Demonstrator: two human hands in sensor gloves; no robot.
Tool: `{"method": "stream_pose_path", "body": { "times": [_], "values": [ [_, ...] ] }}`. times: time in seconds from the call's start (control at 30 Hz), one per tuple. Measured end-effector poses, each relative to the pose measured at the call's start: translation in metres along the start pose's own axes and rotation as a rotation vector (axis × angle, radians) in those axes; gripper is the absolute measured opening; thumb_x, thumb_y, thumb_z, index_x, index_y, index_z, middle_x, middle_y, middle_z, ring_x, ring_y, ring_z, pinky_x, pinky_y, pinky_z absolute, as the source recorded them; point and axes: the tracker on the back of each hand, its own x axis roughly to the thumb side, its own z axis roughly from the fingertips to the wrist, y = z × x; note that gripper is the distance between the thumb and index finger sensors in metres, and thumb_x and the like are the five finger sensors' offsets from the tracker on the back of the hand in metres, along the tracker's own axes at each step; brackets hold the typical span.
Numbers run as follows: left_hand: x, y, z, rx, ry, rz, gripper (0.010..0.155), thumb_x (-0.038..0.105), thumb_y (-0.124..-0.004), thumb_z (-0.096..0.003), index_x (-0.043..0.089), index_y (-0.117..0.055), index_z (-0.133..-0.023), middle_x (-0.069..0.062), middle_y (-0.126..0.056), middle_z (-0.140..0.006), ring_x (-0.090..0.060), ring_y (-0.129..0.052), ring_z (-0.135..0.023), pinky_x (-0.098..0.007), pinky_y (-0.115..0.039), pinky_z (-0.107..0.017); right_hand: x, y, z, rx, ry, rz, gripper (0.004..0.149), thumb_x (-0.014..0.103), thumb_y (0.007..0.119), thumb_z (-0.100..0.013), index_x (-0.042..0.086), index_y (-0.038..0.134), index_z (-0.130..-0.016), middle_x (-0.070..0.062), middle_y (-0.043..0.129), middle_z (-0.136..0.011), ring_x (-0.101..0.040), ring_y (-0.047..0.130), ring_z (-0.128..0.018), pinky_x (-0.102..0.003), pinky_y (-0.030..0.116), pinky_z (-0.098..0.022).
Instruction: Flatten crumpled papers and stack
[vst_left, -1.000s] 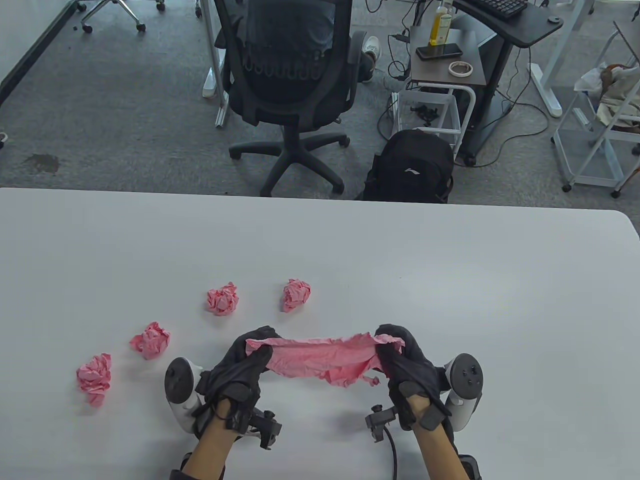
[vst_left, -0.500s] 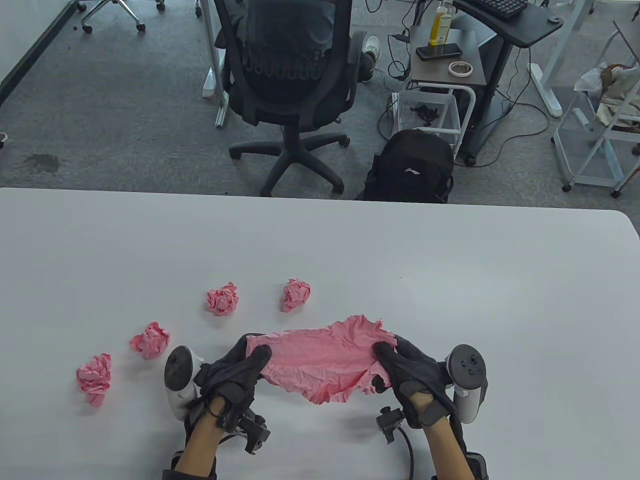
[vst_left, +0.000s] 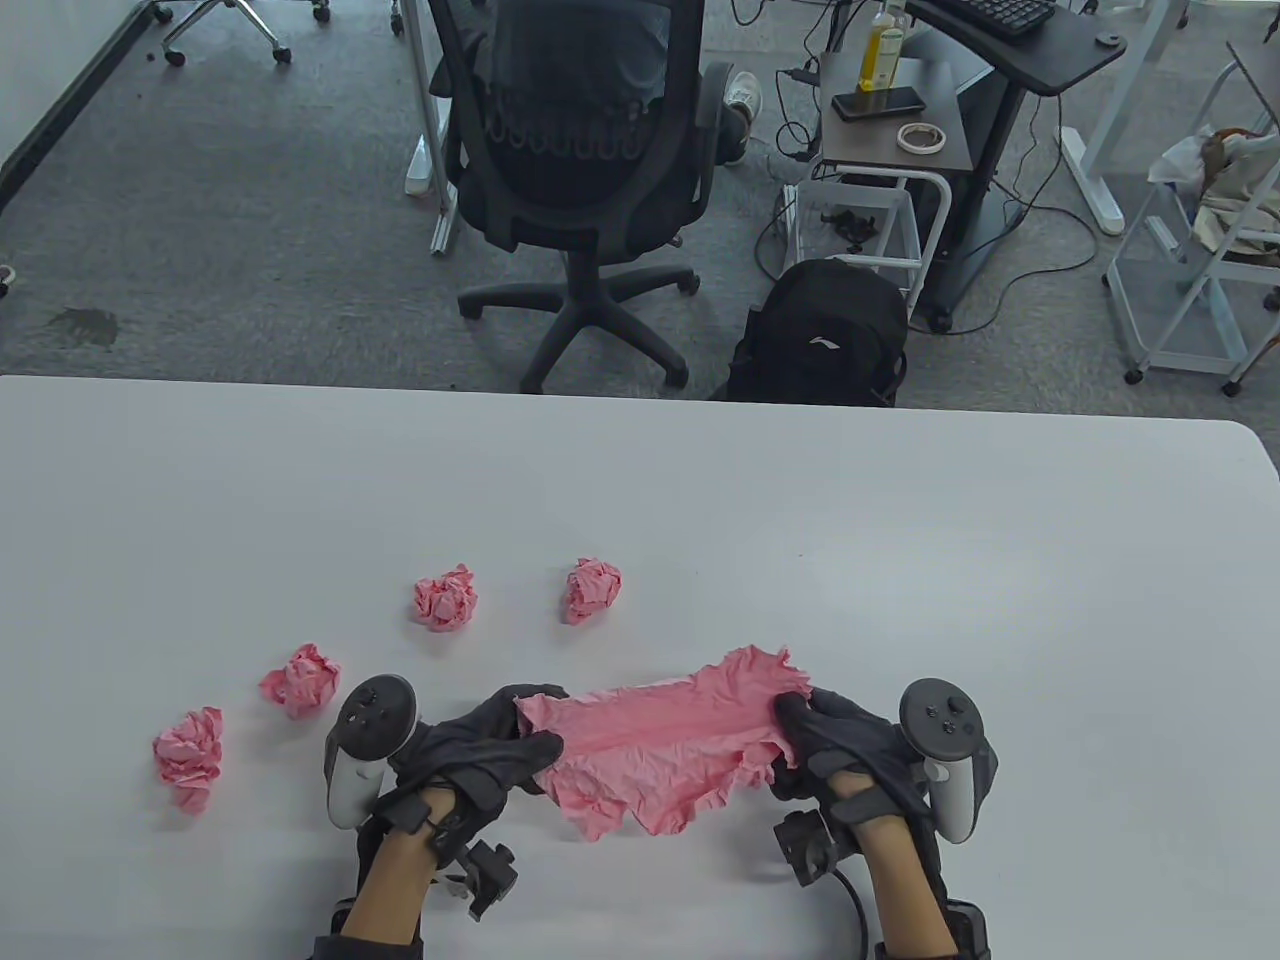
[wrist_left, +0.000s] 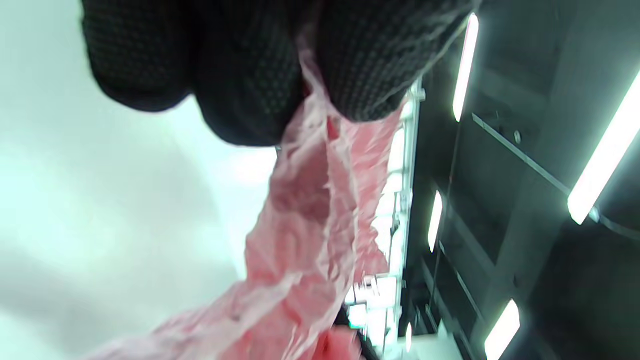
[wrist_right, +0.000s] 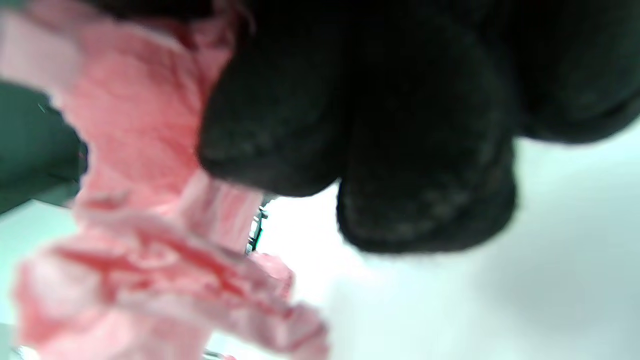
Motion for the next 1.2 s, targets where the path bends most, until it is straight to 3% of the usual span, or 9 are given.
{"method": "stream_pose_path", "body": {
  "times": [0.13, 0.23, 0.3, 0.4, 0.5, 0.63, 0.73, 1.03, 1.2],
  "values": [
    [0.003, 0.010, 0.004, 0.161, 0.027, -0.145, 0.058, 0.026, -0.089, -0.0479, 0.016, -0.072, -0.103, -0.010, -0.084, -0.087, -0.017, -0.103, -0.042, -0.044, -0.086, -0.045, 0.001, 0.004, -0.002, 0.031, 0.032, 0.169, 0.041, 0.033, 0.079, -0.052, 0.001, 0.085, -0.077, 0.002, 0.104, -0.028, -0.021, 0.108, -0.014, -0.046, 0.088, -0.021],
    [0.022, 0.001, 0.010, 0.241, -0.031, -0.620, 0.069, 0.031, -0.090, -0.0469, 0.016, -0.063, -0.108, -0.014, -0.071, -0.098, -0.023, -0.096, -0.061, -0.050, -0.078, -0.056, 0.001, 0.011, -0.001, 0.017, 0.047, 0.245, 0.041, 0.033, 0.078, -0.052, 0.000, 0.084, -0.077, 0.003, 0.104, -0.026, -0.020, 0.108, -0.012, -0.045, 0.088, -0.019],
    [0.037, -0.017, 0.010, 0.202, -0.169, -0.818, 0.067, 0.033, -0.088, -0.0487, 0.022, -0.062, -0.109, -0.012, -0.061, -0.108, -0.037, -0.081, -0.087, -0.059, -0.067, -0.065, 0.002, 0.013, -0.002, 0.033, 0.040, 0.257, 0.042, 0.033, 0.078, -0.052, 0.000, 0.084, -0.077, 0.004, 0.104, -0.026, -0.019, 0.108, -0.011, -0.044, 0.089, -0.019],
    [0.047, -0.046, 0.007, 0.063, -0.339, -0.929, 0.054, 0.034, -0.087, -0.0492, 0.026, -0.078, -0.102, -0.007, -0.077, -0.104, -0.037, -0.085, -0.091, -0.060, -0.067, -0.067, 0.002, 0.013, 0.000, 0.027, 0.037, 0.246, 0.042, 0.033, 0.077, -0.052, 0.000, 0.084, -0.077, 0.005, 0.104, -0.024, -0.018, 0.108, -0.010, -0.043, 0.089, -0.018],
    [0.031, -0.066, -0.004, -0.157, -0.178, -0.966, 0.051, 0.036, -0.086, -0.0501, 0.022, -0.083, -0.099, -0.010, -0.083, -0.100, -0.041, -0.087, -0.090, -0.064, -0.062, -0.068, 0.002, 0.013, -0.003, 0.058, 0.037, 0.220, 0.042, 0.033, 0.077, -0.052, 0.000, 0.084, -0.077, 0.004, 0.104, -0.025, -0.018, 0.108, -0.010, -0.043, 0.089, -0.018],
    [0.016, -0.075, -0.010, -0.264, -0.058, -1.169, 0.073, 0.051, -0.089, -0.0460, 0.023, -0.066, -0.110, -0.012, -0.067, -0.110, -0.041, -0.073, -0.101, -0.066, -0.057, -0.071, 0.002, 0.009, -0.004, 0.104, 0.009, 0.165, 0.042, 0.033, 0.079, -0.052, 0.001, 0.084, -0.078, 0.002, 0.104, -0.027, -0.020, 0.108, -0.013, -0.045, 0.088, -0.020],
    [0.013, -0.075, -0.012, -0.291, -0.026, -1.210, 0.080, 0.053, -0.091, -0.0438, 0.023, -0.060, -0.112, -0.010, -0.059, -0.113, -0.039, -0.066, -0.104, -0.067, -0.053, -0.072, 0.002, 0.006, -0.006, 0.134, -0.004, 0.145, 0.042, 0.032, 0.081, -0.051, 0.001, 0.084, -0.078, 0.000, 0.104, -0.030, -0.022, 0.108, -0.016, -0.047, 0.087, -0.022],
    [0.001, -0.070, -0.013, -0.523, 0.187, -1.087, 0.086, 0.050, -0.089, -0.0468, 0.030, -0.043, -0.116, -0.001, -0.024, -0.120, -0.031, -0.019, -0.117, -0.067, -0.026, -0.078, 0.001, -0.009, -0.009, -0.064, -0.001, 0.403, 0.041, 0.031, 0.088, -0.047, 0.003, 0.086, -0.078, -0.004, 0.104, -0.034, -0.026, 0.106, -0.021, -0.049, 0.085, -0.026],
    [0.001, -0.070, -0.014, -0.459, 0.131, -1.035, 0.078, 0.061, -0.077, -0.0493, 0.024, -0.053, -0.114, -0.005, -0.030, -0.120, -0.042, -0.022, -0.114, -0.070, -0.026, -0.075, 0.022, -0.017, 0.004, -0.216, -0.079, 0.538, 0.045, 0.029, 0.092, -0.045, 0.007, 0.084, -0.083, -0.010, 0.104, -0.050, -0.034, 0.106, -0.036, -0.053, 0.082, -0.033]
  ]
}}
